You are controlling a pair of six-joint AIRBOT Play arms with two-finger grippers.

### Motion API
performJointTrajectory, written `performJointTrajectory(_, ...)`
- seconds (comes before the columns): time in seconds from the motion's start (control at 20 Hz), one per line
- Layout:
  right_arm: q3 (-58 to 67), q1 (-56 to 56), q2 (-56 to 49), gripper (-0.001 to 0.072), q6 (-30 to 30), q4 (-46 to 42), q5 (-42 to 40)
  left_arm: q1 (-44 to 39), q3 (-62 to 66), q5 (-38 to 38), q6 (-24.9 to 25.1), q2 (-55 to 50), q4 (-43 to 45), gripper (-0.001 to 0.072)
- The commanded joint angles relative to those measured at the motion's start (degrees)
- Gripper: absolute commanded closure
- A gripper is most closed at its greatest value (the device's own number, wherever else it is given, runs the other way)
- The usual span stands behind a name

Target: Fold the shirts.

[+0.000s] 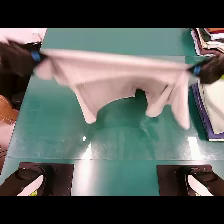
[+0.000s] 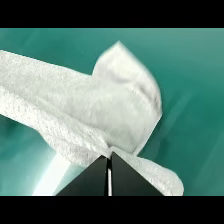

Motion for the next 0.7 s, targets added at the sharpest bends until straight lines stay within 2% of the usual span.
performJointTrajectory(0.0, -15.78, -0.07, 4.94, 0.07, 1.14, 0.33, 2.36, 0.02, -12.37, -4.55, 0.09, 0.07, 1.05, 0.0686)
performJointTrajectory(0.25, -28.98, -0.07, 10.05, 0.0698, 1.14, 0.39, 3.1, 0.02, -26.93, -4.79, 0.09, 0.07, 0.81, 0.0686)
performJointTrajectory(0.4, -34.23, -0.07, 11.76, 0.0698, 1.09, 4.55, 3.06, 0.02, -32.92, -5.77, 0.09, 0.07, 0.13, 0.0686)
performJointTrajectory(0.65, -41.44, -0.07, 12.33, 0.0698, 1.07, 9.14, 2.58, 0.02, -41.77, -5.14, 0.09, 0.07, -9.51, 0.0686)
